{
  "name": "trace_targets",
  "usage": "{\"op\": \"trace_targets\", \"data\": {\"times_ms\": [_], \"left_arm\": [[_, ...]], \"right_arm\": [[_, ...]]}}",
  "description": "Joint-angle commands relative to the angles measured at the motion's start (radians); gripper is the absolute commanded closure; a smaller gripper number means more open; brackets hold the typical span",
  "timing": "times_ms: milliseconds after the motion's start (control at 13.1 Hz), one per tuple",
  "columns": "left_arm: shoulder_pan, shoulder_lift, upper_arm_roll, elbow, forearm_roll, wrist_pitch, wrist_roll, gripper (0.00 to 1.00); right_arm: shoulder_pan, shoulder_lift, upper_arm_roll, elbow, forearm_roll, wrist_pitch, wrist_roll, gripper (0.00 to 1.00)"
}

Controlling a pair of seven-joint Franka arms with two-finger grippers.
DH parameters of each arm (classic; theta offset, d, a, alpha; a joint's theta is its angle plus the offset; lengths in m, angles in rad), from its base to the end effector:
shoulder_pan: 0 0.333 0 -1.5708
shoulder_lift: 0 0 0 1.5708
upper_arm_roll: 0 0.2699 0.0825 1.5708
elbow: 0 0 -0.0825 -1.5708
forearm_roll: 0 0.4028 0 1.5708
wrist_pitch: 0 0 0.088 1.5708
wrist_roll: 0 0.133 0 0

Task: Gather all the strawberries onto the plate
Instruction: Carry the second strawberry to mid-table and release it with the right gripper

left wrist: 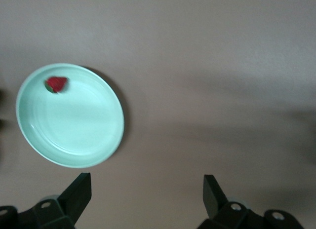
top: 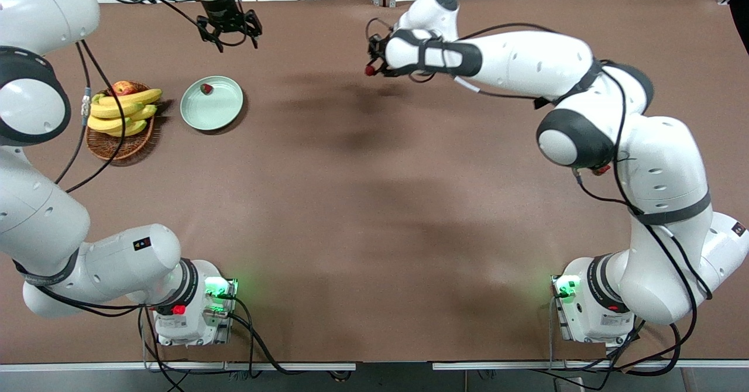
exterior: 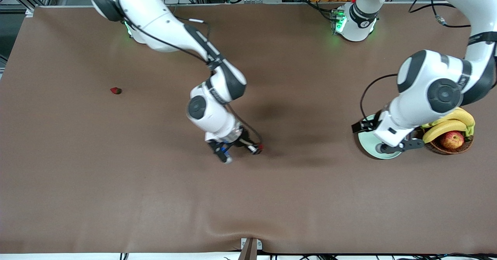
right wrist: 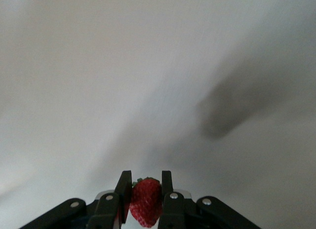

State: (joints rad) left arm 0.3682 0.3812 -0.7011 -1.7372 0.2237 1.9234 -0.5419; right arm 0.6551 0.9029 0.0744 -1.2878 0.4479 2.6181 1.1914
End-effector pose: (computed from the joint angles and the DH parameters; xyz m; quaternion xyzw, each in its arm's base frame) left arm 0.6065 -0.1671 0.3161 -0.9960 -0.0718 0.0525 0.0034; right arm 0.5882 0.5025 0.1842 -0.8783 0.3952 0.0253 0.2679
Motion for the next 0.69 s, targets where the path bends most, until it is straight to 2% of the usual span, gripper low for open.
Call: {"op": "trace_targets", "data": {"times_ms": [0, 230, 306, 459, 536, 612], "left_arm": [[-0.043, 0.016, -0.001, -0.002, -0.009, -0.003, -0.079, 0.00], [-0.083, 0.031, -0.001, -0.004, 0.000, 0.002, -0.135, 0.00], [-0.089, 0.037, -0.001, -0.002, 0.000, 0.002, -0.145, 0.00], [-0.092, 0.039, -0.001, -0.004, 0.002, 0.002, -0.153, 0.00], [-0.094, 0.039, -0.001, -0.005, 0.002, 0.002, -0.155, 0.00], [-0.094, 0.041, -0.001, -0.005, 0.002, 0.002, -0.155, 0.00]], "right_arm": [[0.069, 0.065, -0.013, 0.079, 0.015, 0.051, 0.075, 1.00], [0.136, 0.102, -0.013, 0.079, 0.015, 0.126, 0.117, 1.00], [0.147, 0.115, -0.013, 0.079, 0.015, 0.144, 0.119, 0.93], [0.173, 0.128, -0.013, 0.073, 0.014, 0.158, 0.119, 0.72], [0.181, 0.131, -0.015, 0.073, 0.014, 0.161, 0.120, 0.15], [0.182, 0.129, -0.016, 0.073, 0.002, 0.160, 0.117, 0.00]]}}
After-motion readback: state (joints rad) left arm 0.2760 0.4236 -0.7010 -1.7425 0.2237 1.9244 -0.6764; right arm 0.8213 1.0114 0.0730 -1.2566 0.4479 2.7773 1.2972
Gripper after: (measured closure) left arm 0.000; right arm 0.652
